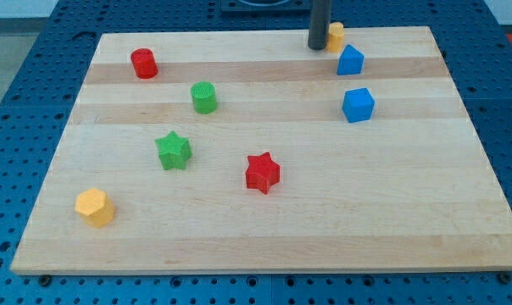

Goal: Slide the yellow heart closer to the blue triangle

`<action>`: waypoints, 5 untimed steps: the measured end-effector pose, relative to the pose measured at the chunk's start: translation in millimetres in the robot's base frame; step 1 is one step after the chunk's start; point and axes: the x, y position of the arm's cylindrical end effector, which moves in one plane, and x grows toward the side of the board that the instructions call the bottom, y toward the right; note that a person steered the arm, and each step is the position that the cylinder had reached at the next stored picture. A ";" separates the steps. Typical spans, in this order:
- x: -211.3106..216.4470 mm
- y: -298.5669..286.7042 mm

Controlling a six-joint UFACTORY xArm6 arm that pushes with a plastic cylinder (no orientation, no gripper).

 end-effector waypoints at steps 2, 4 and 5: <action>-17.5 -22.0; -30.3 -3.3; -30.4 19.8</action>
